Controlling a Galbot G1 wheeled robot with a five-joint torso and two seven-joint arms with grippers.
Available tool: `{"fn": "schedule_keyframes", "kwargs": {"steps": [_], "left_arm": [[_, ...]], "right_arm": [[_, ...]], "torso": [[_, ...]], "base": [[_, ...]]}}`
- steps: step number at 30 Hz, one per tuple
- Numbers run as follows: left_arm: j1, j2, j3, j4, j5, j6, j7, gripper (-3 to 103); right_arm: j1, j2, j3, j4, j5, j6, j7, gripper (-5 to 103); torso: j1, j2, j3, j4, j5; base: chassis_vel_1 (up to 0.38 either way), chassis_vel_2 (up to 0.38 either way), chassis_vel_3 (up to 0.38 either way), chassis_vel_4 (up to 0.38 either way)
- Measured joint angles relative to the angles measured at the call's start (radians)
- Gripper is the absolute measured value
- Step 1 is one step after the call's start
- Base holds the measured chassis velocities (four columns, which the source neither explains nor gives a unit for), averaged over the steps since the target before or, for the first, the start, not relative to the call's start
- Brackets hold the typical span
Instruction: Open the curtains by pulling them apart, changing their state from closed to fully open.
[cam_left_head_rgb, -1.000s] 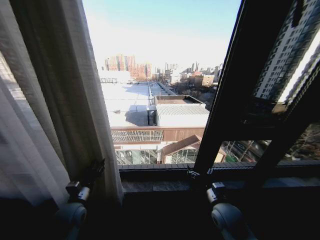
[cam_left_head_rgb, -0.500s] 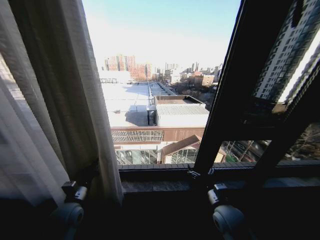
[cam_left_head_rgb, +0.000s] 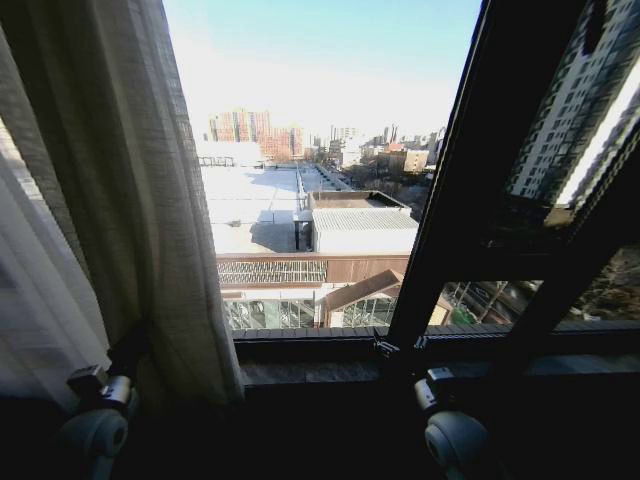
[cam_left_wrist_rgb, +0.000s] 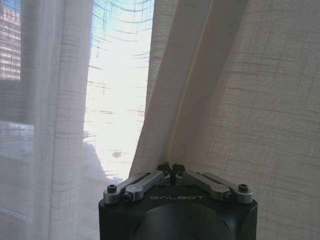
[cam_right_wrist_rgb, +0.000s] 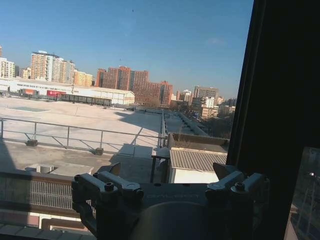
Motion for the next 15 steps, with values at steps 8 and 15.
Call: {"fn": "schedule_keyframes", "kwargs": {"steps": [8,15], "left_arm": [[0.016,0.038,-0.148,0.047,-0.094,0.075,-0.21,0],[-0.015,0.084,-0.279,0.16,-0.089,0.055,-0.372,0]], "right_arm": [[0.003,-0.004,-0.006,-0.006,0.001,0.0,-0.003,100],[0.006,-0.005,-0.017,-0.01,0.002,0.002,-0.007,100]], "torso": [[0.0,0.0,0.0,0.0,0.0004],[0.0,0.0,0.0,0.0001,0.0]], "base": [[0.0,0.0,0.0,0.0],[0.0,0.0,0.0,0.0]]}}
